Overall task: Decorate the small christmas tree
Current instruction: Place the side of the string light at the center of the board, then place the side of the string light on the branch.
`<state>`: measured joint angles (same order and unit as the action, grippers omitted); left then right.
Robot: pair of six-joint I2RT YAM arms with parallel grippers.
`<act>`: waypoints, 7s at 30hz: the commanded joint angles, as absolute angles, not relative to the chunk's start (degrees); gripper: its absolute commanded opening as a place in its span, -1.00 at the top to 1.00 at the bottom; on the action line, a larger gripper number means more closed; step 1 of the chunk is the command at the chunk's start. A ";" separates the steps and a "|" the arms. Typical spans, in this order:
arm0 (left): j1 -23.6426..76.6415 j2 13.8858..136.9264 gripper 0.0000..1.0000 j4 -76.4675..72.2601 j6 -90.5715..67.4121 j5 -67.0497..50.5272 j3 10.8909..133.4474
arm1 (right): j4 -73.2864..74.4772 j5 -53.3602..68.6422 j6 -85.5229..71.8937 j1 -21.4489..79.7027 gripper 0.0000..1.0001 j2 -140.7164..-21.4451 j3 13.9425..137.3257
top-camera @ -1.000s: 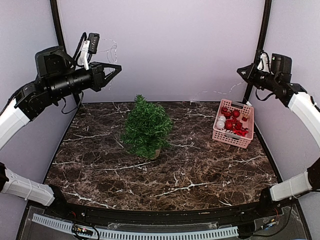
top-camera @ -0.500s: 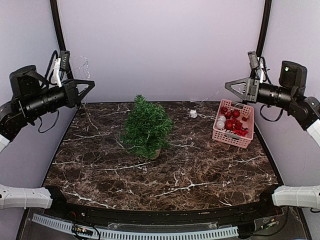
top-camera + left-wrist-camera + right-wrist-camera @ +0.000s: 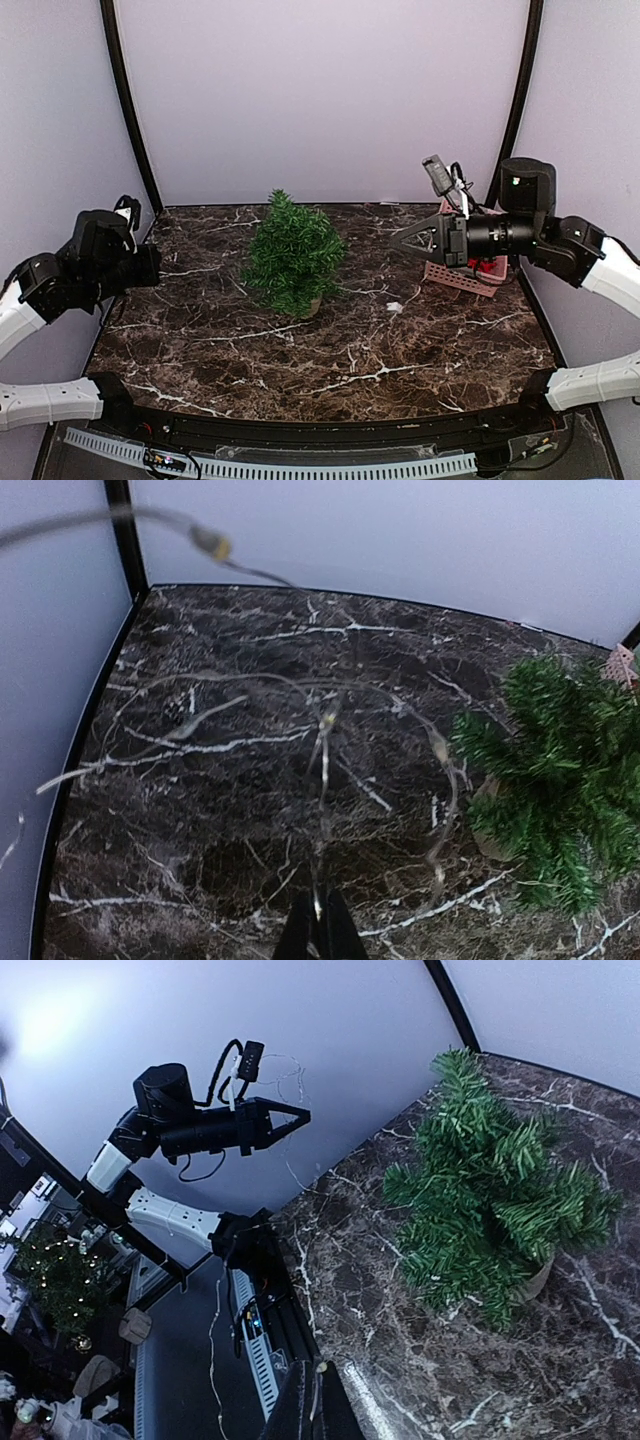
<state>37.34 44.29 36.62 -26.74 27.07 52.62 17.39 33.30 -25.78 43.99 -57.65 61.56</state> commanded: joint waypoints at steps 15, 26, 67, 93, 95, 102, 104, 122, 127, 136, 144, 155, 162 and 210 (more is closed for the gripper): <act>37.07 38.14 0.56 27.32 -42.71 17.69 31.40 | -14.32 17.12 -39.99 49.91 1.00 -65.24 44.34; 37.03 46.25 -0.62 35.89 -35.22 20.32 41.92 | -11.77 9.83 -39.95 50.44 1.00 -68.09 45.70; 54.02 72.32 -0.73 -18.70 -18.74 -36.11 55.10 | -9.08 40.20 -30.33 55.99 1.00 -73.08 64.03; 55.45 75.89 0.11 -17.85 -16.20 -31.74 54.25 | -11.75 40.66 -30.30 56.25 1.00 -73.97 65.91; 55.46 75.67 0.14 -17.65 -15.96 -30.33 53.66 | -12.41 40.86 -30.50 56.25 1.00 -73.83 65.88; 55.47 73.79 0.56 -18.02 -16.17 -28.64 51.52 | -12.22 39.96 -30.32 56.33 1.00 -73.74 66.10; 55.46 73.83 0.76 -17.94 -16.26 -29.10 51.44 | -12.22 39.68 -30.27 56.28 1.00 -73.76 66.09; 55.73 66.66 1.00 -8.19 -12.66 -16.03 51.08 | -0.29 26.76 -26.37 56.33 1.00 -75.14 67.04; 55.64 60.21 1.00 1.09 -11.11 -6.81 50.33 | 2.08 24.12 -26.38 57.57 1.00 -77.71 67.23; 55.20 54.79 1.00 11.25 -11.66 8.31 47.22 | -2.57 18.52 -29.21 61.64 1.00 -85.83 68.56; 52.13 52.08 1.00 12.11 -15.40 12.20 41.98 | -7.89 16.02 -33.53 63.24 1.00 -90.23 66.09; 45.46 55.65 1.00 6.59 -14.42 7.05 38.91 | -11.10 12.36 -36.62 64.26 1.00 -94.36 63.99; 44.97 62.52 1.00 4.59 -11.84 5.28 41.18 | -10.74 10.22 -37.49 65.16 1.00 -95.07 63.08; 43.97 66.56 -0.36 1.09 -19.78 -5.00 38.07 | -16.37 -4.35 -41.30 66.24 1.00 -82.97 50.62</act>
<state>44.18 65.67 3.36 -17.45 -1.98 39.24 -13.91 -5.37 -41.45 65.06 -84.58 51.22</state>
